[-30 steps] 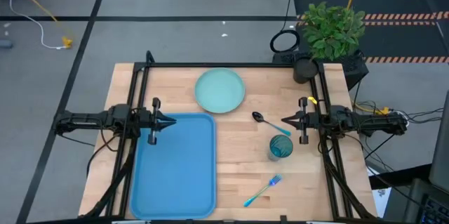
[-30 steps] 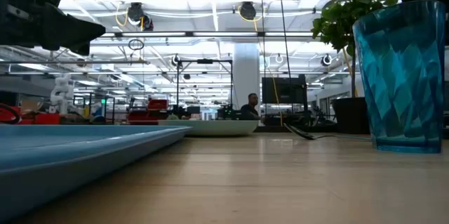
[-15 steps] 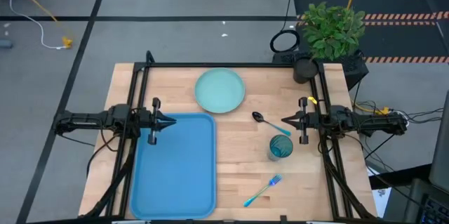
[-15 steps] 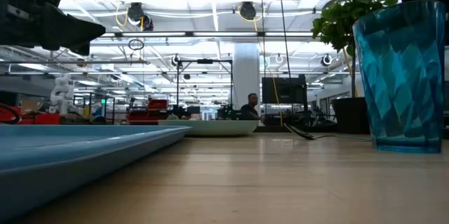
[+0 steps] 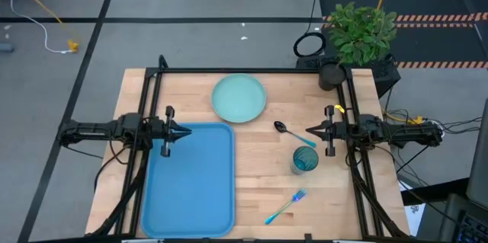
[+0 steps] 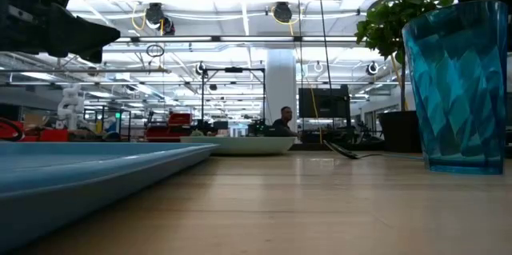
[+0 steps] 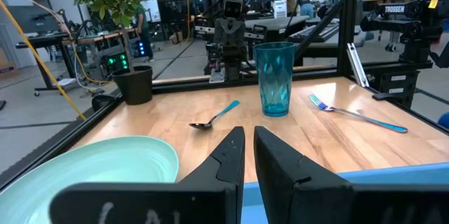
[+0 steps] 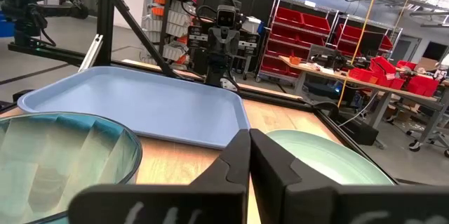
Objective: Pick and place plate/cup/fork/spoon on tray
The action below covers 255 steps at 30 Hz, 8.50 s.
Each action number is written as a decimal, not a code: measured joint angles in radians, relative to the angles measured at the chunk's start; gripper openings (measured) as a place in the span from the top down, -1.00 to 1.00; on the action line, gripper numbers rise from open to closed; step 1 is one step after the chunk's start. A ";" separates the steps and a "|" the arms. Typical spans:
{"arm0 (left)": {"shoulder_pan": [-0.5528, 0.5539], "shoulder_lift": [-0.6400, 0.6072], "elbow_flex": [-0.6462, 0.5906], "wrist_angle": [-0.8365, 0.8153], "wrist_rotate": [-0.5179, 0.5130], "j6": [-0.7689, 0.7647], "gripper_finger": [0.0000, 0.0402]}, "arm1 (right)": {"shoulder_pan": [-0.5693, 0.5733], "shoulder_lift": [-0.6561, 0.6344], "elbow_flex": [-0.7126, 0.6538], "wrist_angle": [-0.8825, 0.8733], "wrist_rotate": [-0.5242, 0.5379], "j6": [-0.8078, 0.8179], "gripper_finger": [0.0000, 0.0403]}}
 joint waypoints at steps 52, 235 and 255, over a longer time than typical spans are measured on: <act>0.000 0.000 0.000 0.001 0.000 0.000 0.81 | 0.000 0.000 0.000 0.056 0.001 0.086 1.00; -0.329 1.788 1.326 -0.188 -0.358 0.558 0.52 | 0.448 1.534 1.233 -0.651 0.259 0.112 0.98; -0.329 1.790 1.323 -0.240 -0.334 0.590 0.95 | 0.448 1.531 1.236 -0.517 0.264 0.118 0.39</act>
